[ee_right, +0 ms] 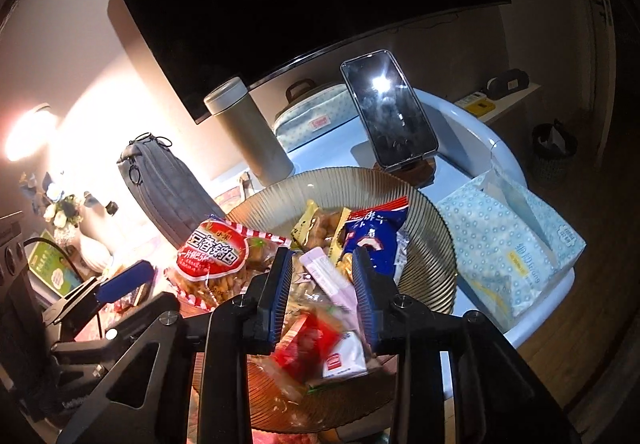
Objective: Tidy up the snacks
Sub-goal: 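Carry both packs to the glass plate and open both tools, then move both tools back to the remaining snacks, then grasp the pastry pack with the left tool while the right tool grasps the purple chip bag, then carry both packs to the glass plate and open both tools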
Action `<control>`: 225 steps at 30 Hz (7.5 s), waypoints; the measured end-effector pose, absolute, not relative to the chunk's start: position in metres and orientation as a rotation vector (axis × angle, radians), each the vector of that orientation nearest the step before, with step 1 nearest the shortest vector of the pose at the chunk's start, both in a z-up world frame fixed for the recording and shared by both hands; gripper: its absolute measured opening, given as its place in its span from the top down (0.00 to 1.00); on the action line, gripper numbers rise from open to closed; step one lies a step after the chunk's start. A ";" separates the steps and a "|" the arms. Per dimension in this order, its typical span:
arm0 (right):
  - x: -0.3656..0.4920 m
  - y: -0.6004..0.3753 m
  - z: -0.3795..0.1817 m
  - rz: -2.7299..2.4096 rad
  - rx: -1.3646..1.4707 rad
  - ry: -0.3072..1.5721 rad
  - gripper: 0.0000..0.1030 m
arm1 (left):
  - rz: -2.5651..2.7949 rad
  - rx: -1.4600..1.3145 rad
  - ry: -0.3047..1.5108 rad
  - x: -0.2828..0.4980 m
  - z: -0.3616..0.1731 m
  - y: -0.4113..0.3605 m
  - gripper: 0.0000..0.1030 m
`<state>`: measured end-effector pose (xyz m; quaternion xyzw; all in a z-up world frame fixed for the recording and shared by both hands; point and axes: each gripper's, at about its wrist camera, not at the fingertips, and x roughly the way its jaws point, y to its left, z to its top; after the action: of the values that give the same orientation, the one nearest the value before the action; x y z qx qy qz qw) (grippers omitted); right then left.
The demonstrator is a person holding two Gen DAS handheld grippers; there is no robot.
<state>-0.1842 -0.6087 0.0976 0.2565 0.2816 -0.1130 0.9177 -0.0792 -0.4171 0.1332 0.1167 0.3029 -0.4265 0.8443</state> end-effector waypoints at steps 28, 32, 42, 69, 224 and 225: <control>-0.105 -0.432 0.111 0.037 0.343 0.682 0.70 | -0.618 0.023 0.635 -0.030 0.141 -0.202 0.37; -0.086 -0.398 0.108 0.084 0.300 0.715 0.70 | -0.549 -0.017 0.635 -0.016 0.138 -0.159 0.37; -0.038 -0.334 0.095 0.165 0.240 0.772 0.45 | -0.367 -0.137 0.652 0.030 0.116 -0.054 0.37; 0.111 -0.301 0.013 0.273 0.447 0.942 0.32 | -0.259 -0.192 0.819 0.169 0.031 -0.004 0.22; -0.170 -0.636 0.106 -0.194 0.609 0.495 0.35 | -0.896 0.178 0.658 -0.083 0.128 -0.397 0.51; -0.171 -0.630 0.109 -0.189 0.597 0.494 0.35 | -0.893 0.173 0.656 -0.083 0.130 -0.391 0.51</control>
<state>-0.1711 -0.6302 0.1091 0.2908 0.2403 -0.0921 0.9215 -0.0828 -0.3913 0.1296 0.0819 0.3109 -0.4233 0.8470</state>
